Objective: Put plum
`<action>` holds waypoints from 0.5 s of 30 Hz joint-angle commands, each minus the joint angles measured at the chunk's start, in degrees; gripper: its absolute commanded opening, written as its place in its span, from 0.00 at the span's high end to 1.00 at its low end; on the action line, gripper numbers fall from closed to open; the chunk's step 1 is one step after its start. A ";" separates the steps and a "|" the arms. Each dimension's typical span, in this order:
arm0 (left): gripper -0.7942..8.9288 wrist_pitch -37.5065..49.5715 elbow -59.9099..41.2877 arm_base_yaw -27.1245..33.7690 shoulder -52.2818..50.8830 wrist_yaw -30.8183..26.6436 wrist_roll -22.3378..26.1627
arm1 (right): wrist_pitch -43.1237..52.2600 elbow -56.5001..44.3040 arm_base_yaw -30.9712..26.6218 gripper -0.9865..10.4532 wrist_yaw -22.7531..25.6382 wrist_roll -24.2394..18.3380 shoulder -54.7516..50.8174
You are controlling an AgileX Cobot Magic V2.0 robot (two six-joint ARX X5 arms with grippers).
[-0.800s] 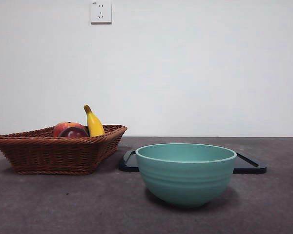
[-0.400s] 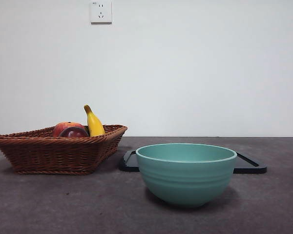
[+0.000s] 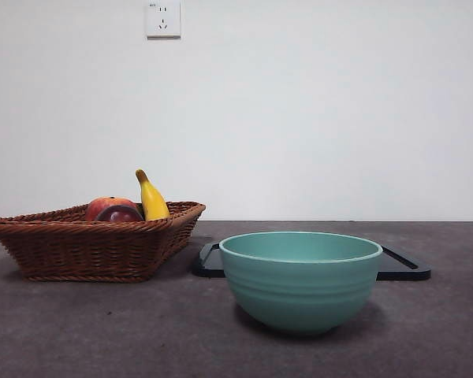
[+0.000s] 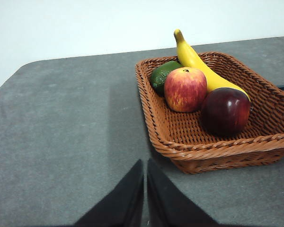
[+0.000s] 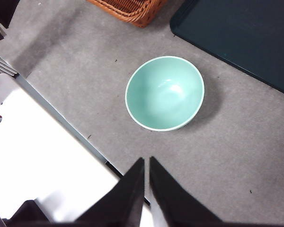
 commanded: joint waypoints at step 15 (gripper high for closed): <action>0.91 -0.55 -1.16 0.07 -0.15 -0.13 -0.15 | 20.85 -3.63 -14.21 0.91 2.29 -9.44 -7.39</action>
